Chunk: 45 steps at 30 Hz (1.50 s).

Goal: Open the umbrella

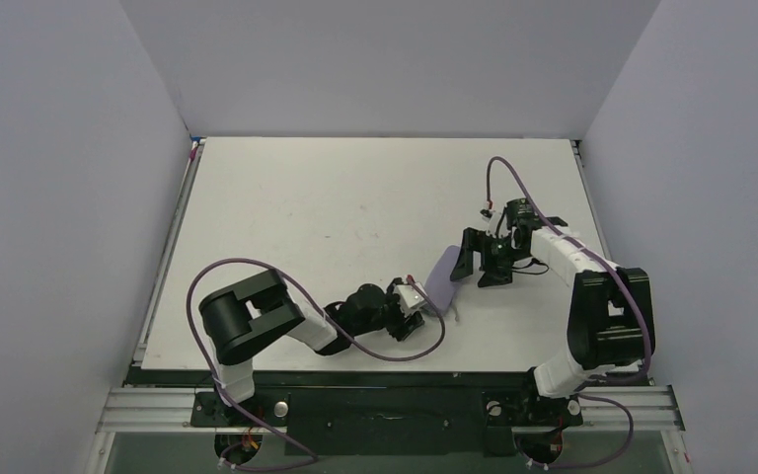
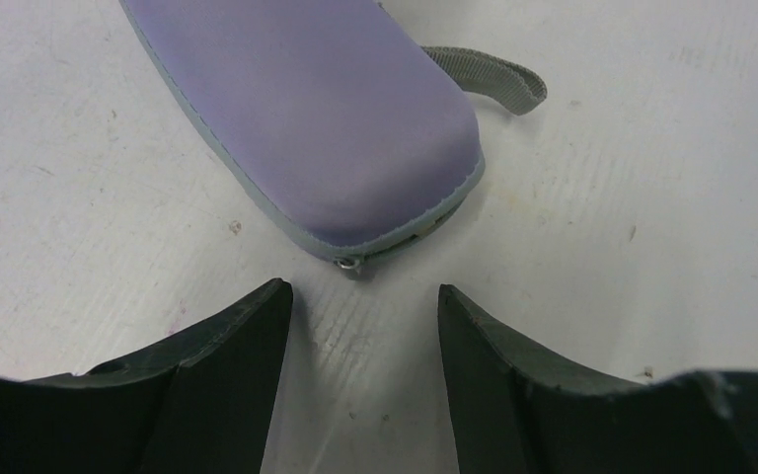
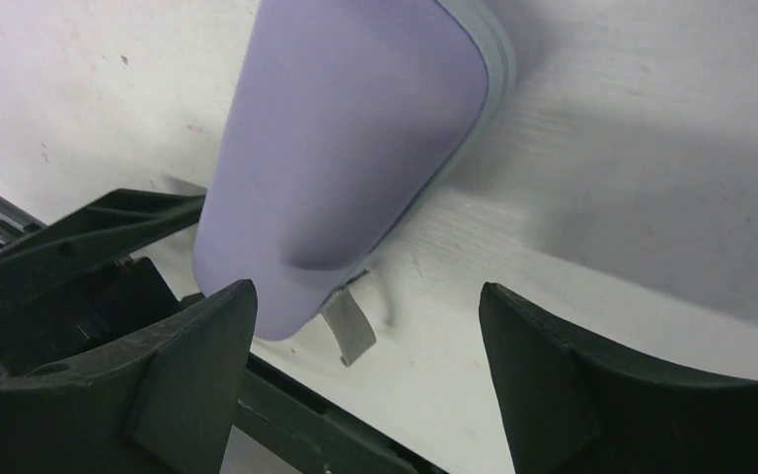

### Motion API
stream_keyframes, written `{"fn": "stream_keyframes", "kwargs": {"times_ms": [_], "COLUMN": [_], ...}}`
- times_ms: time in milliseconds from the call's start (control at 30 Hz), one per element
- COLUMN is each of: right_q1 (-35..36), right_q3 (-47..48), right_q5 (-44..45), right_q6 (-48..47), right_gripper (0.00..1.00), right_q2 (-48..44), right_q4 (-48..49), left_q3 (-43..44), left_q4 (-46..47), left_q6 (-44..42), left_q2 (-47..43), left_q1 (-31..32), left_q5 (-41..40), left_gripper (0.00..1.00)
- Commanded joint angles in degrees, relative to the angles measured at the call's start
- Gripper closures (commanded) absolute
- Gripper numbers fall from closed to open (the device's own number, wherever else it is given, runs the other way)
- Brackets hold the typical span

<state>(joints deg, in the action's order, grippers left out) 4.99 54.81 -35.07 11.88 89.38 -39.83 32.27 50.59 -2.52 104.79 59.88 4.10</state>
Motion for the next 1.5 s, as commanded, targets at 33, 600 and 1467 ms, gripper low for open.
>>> {"fn": "stream_keyframes", "kwargs": {"times_ms": [33, 600, 1467], "right_q1": [1.2, 2.2, 9.3], "right_q3": [0.0, -2.1, 4.3], "right_q5": [-1.7, -2.1, -3.0], "right_q6": [5.8, 6.7, -18.8], "right_gripper": [0.21, 0.59, 1.0], "right_q2": [1.4, 7.6, 13.2], "right_q4": [8.1, 13.3, -0.8], "left_q3": [3.8, 4.8, 1.8], "left_q4": [4.4, 6.3, 6.0], "left_q6": [1.0, 2.1, -0.6], "left_q2": [2.8, 3.7, 1.1], "left_q1": [0.2, 0.1, -3.7], "left_q5": [-0.9, 0.4, -2.1], "left_gripper": [0.48, 1.0, 1.0]}}
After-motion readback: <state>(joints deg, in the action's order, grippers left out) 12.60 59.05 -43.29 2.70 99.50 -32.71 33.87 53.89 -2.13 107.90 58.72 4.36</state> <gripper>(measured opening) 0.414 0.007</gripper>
